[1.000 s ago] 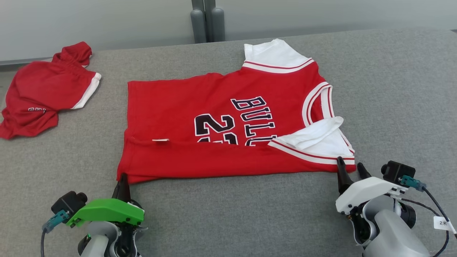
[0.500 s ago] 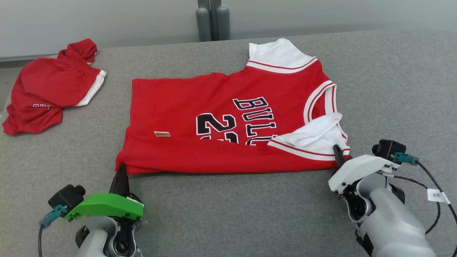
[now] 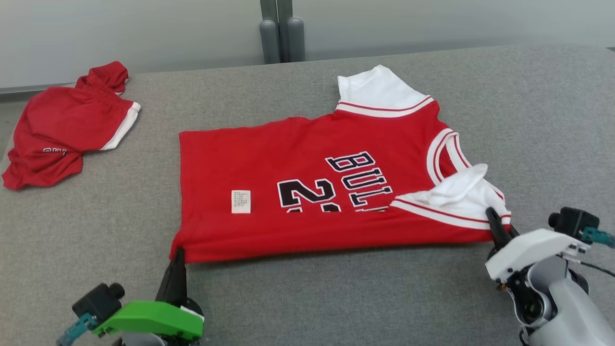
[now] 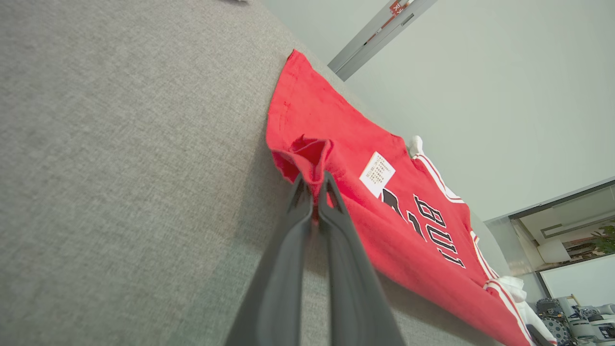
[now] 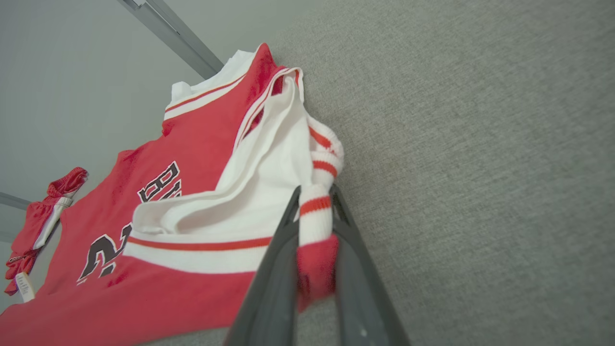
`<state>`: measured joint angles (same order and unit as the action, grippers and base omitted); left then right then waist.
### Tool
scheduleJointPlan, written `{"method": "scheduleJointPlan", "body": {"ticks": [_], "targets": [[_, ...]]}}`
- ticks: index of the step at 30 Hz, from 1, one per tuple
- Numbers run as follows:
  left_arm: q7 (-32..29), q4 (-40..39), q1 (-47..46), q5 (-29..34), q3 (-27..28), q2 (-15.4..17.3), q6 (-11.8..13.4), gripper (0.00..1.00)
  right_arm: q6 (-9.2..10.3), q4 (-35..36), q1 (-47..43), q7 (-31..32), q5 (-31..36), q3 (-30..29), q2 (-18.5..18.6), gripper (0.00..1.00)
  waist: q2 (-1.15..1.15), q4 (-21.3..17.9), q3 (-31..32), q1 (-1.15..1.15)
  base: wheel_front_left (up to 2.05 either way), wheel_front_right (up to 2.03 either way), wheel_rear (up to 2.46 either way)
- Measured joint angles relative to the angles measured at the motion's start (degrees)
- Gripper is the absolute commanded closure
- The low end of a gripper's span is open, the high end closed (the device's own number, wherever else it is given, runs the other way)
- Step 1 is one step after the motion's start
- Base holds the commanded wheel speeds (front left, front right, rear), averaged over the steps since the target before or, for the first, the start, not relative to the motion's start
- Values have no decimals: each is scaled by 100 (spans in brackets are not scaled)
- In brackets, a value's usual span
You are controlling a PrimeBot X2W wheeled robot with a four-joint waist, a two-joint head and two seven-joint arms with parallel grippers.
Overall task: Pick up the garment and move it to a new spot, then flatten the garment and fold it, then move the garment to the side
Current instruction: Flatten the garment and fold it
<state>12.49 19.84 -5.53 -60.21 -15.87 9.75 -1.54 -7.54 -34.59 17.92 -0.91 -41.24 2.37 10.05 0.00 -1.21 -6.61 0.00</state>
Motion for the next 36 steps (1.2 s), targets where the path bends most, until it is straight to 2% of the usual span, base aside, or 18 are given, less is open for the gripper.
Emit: {"method": "scheduleJointPlan", "body": {"ticks": [9,14,15,16,17,18,19,20,28,30,36], "targets": [[-162,-501,900,-125,-78,-13,257,100,-1,1299,-1384,400,276,-797,-297,100,0,-14,-24,0,0,0,0],[-263,-591,1116,-138,-121,0,381,100,-1,1778,-1785,664,466,-1150,-538,100,0,-72,-38,0,0,0,0],[-281,-581,1118,-144,-122,1,400,95,-1,1834,-1807,693,519,-1199,-577,100,0,-87,-40,0,0,0,0],[-281,-575,1117,-144,-123,0,411,75,-2,1872,-1814,692,559,-1259,-614,100,0,-101,-42,0,0,0,0],[-281,-566,1117,-143,-125,1,427,25,-2,1889,-1814,689,600,-1292,-636,87,0,-113,-41,0,0,0,0],[-275,-555,1117,-135,-127,2,452,0,-2,1896,-1817,689,653,-1310,-657,62,0,-125,-39,0,0,0,0],[-261,-549,1117,-131,-119,5,474,0,-1,1905,-1823,689,698,-1328,-675,13,0,-137,-34,0,0,0,0],[-236,-552,1117,-125,-97,21,501,0,0,1916,-1828,688,728,-1351,-682,0,0,-145,-29,0,0,0,0],[-132,-755,1035,123,100,468,722,0,7,2175,-1880,441,1154,-1602,-700,0,0,-239,26,0,0,0,0],[-232,-820,621,468,0,735,800,0,7,2350,-1825,381,1351,-1545,-704,0,0,-280,32,0,0,0,0],[-684,-471,-587,1114,-407,1037,869,0,7,2608,-1505,397,1683,-1156,-559,0,0,-368,-62,0,0,0,0]]}}
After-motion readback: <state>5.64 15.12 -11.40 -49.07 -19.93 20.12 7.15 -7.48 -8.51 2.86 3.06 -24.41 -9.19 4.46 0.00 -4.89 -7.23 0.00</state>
